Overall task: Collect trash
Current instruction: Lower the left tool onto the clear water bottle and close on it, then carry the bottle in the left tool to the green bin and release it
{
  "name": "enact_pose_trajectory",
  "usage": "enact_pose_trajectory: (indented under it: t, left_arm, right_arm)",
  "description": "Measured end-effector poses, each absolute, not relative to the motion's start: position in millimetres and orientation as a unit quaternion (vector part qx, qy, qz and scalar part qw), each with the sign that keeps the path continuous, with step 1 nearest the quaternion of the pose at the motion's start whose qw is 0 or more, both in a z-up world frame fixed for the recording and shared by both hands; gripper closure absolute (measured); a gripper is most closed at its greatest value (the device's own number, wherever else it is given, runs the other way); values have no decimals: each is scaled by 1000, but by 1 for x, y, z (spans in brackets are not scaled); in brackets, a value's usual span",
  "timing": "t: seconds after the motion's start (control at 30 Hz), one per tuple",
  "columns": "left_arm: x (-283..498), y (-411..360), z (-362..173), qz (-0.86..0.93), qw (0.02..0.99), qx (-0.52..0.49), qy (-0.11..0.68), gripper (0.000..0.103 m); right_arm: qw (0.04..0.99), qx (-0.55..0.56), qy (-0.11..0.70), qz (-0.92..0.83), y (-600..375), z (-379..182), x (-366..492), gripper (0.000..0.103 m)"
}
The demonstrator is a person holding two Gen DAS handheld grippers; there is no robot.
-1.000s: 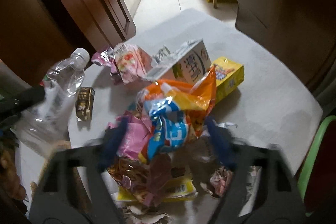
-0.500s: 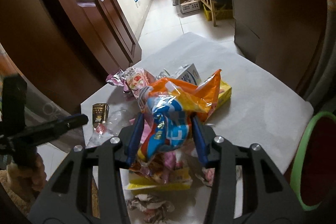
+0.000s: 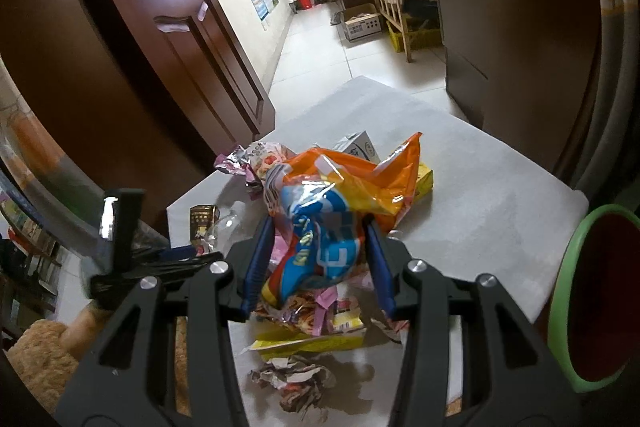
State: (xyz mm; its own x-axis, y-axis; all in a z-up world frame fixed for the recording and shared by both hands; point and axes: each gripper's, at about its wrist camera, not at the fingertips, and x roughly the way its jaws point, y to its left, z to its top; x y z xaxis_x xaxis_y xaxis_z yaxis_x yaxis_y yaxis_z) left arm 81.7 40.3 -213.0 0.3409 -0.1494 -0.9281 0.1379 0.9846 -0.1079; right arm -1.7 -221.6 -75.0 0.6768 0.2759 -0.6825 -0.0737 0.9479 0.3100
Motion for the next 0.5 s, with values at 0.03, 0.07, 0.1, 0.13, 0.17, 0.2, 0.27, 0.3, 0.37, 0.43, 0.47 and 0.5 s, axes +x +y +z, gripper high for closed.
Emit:
enact_pose_trajectory:
  t: [0.03, 0.07, 0.1, 0.13, 0.17, 0.2, 0.27, 0.3, 0.37, 0.43, 0.47, 0.5]
  left_arm:
    - [84, 41, -215, -84, 818, -5, 569, 50]
    - [84, 42, -216, -84, 818, -9, 570, 59]
    - [85, 43, -217, -87, 817, -12, 570, 61]
    - [84, 45, -217, -88, 819, -14, 567, 61]
    - [83, 45, -217, -89, 821, -13, 564, 62]
    - [82, 46, -217, -89, 822, -12, 562, 66]
    - [77, 50, -211, -89, 828, -23, 554, 70]
    - [74, 53, -203, -90, 833, -36, 545, 70]
    - [69, 55, -189, -93, 843, -45, 529, 72]
    - [62, 54, -167, -101, 855, -54, 505, 72]
    - [60, 52, -154, -108, 861, -60, 493, 73]
    - [56, 48, -137, -118, 870, -67, 474, 73]
  right_arm:
    - [906, 129, 390, 97, -222, -74, -2, 59]
    - [906, 130, 390, 98, -223, -74, -4, 59]
    - [907, 130, 390, 97, -224, -74, -5, 59]
    - [907, 131, 389, 96, -227, -74, -7, 59]
    - [907, 133, 389, 94, -229, -75, -8, 59]
    - [907, 137, 388, 92, -232, -75, -9, 59]
    - [908, 146, 383, 87, -239, -73, -12, 59]
    - [909, 149, 379, 85, -242, -72, -14, 59]
    - [913, 152, 370, 78, -248, -68, -18, 59]
    - [918, 159, 358, 67, -260, -61, -23, 59]
    - [920, 167, 350, 59, -269, -58, -26, 59]
    - [921, 170, 346, 53, -276, -56, -28, 59]
